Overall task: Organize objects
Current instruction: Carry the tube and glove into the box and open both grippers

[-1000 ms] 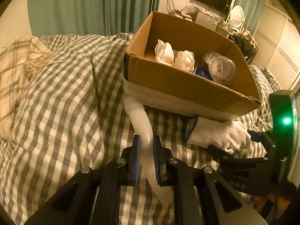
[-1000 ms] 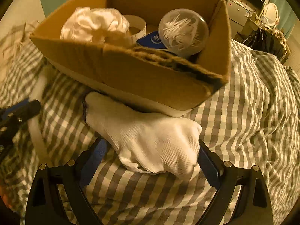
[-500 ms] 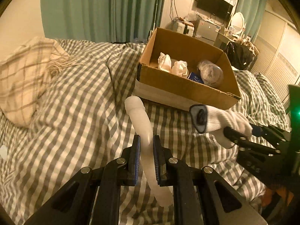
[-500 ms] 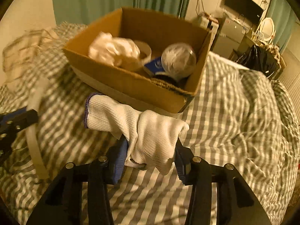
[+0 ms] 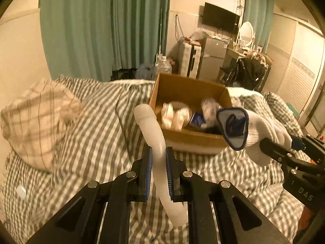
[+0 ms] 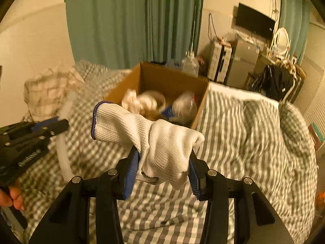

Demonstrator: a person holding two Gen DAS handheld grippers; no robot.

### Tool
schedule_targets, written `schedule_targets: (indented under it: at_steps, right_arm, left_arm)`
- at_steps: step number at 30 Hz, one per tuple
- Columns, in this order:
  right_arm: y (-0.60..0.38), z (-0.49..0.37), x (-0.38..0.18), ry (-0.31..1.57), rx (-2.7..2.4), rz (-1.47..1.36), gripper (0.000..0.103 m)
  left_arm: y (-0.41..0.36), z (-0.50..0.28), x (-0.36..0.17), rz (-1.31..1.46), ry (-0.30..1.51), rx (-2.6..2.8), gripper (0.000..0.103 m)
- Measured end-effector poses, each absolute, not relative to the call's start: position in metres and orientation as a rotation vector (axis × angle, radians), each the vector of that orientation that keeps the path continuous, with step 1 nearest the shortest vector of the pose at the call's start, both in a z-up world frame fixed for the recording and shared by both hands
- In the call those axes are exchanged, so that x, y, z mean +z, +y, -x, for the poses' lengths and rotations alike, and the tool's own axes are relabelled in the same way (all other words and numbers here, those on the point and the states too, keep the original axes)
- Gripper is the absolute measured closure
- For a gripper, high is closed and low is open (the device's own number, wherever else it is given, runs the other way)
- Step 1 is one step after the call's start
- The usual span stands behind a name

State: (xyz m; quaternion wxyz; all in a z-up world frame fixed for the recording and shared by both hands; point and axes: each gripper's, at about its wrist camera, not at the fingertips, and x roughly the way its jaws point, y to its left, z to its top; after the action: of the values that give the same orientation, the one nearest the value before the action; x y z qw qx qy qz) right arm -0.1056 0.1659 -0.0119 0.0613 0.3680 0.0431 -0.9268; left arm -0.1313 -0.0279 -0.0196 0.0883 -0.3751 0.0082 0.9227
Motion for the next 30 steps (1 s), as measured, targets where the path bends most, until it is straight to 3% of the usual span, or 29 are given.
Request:
schedule_targets:
  at_steps: [12,21,30]
  right_arm:
    - [0.152,0.193,0.040,0.159,-2.829,-0.995,0.059]
    - [0.173,0.283,-0.004,0.072,-2.838,-1.082,0.060]
    - [0.196,0.307,-0.047,-0.035,-2.851,-1.147,0.058]
  left_arm:
    - [0.009,0.220,-0.005,1.052,0.194,2.689,0.090]
    - [0.041,0.301,-0.044,1.091,0.226,2.629,0.090]
    - [0.052,0.322,-0.079,1.148,0.219,2.609,0.088]
